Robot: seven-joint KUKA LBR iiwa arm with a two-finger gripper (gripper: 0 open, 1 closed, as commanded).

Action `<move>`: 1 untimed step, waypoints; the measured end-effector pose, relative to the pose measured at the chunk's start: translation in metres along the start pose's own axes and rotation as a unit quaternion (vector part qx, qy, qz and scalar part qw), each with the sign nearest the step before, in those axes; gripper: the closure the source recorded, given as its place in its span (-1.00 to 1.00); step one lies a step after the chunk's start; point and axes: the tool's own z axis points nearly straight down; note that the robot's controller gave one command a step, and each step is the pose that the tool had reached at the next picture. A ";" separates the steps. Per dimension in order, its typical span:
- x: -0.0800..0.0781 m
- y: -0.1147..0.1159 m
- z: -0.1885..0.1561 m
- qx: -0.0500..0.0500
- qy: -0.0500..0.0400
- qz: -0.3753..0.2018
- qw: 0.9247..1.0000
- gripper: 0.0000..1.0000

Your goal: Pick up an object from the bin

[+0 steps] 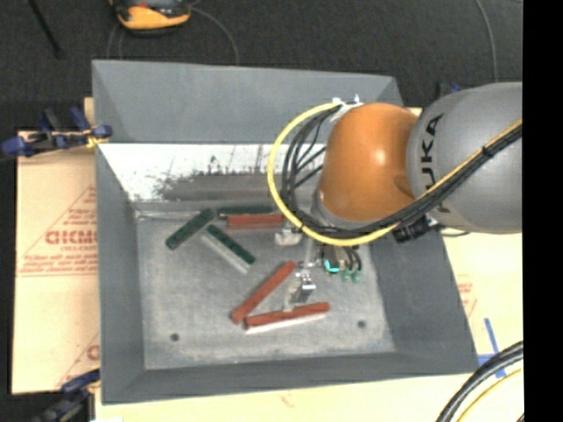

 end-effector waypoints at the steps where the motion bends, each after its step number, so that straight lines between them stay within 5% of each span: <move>1: -0.002 0.000 -0.005 0.000 -0.004 0.001 1.000 -1.00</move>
Offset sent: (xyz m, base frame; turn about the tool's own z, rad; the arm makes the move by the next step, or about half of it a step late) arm -0.0304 -0.0176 -0.1110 0.0030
